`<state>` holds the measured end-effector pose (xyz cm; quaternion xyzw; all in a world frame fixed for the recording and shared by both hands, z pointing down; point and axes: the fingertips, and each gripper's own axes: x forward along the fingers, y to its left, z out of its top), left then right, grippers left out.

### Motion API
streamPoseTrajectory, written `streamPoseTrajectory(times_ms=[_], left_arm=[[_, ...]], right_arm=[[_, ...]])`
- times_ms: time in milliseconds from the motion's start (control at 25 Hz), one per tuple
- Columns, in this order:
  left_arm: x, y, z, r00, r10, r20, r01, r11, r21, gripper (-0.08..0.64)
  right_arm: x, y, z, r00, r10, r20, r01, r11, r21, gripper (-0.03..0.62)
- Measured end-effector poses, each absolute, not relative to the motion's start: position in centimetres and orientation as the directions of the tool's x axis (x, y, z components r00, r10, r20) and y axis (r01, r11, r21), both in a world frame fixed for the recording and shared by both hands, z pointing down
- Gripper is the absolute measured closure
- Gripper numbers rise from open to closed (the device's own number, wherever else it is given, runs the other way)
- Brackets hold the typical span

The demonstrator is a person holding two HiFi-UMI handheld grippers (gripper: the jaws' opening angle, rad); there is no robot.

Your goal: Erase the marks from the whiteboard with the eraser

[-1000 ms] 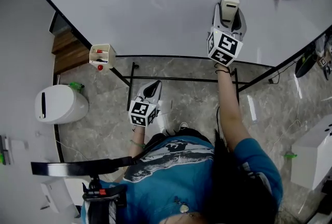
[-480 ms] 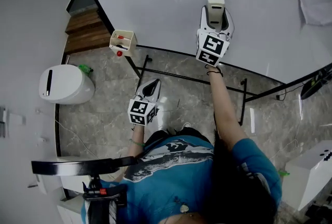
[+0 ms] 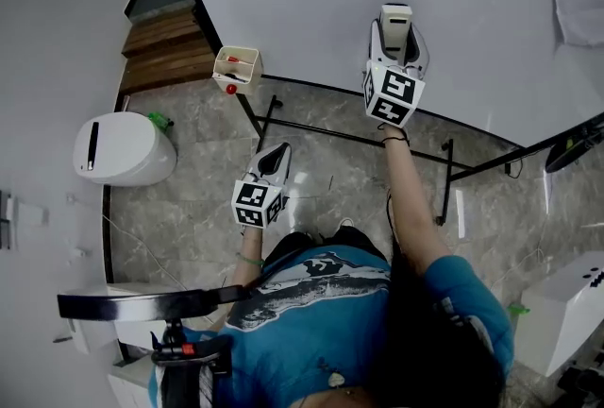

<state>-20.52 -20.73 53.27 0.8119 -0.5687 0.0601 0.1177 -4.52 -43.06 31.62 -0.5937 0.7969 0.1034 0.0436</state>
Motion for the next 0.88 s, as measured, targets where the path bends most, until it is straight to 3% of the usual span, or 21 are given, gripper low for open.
streamPoseTrajectory(times_ms=[360, 880], left_arm=[[-18.0, -17.6, 54.5, 0.496, -0.834, 0.241, -0.869, -0.477, 0.133, 0.557], [-11.9, -9.2, 56.7, 0.682, -0.689, 0.246, -0.731, -0.656, 0.189, 0.557]], right_arm=[[-3.3, -32.6, 43.3, -0.326, -0.944, 0.056, -0.938, 0.33, 0.101, 0.33], [2.2, -16.5, 52.1, -0.22, -0.939, 0.263, -0.969, 0.242, 0.054, 0.33]])
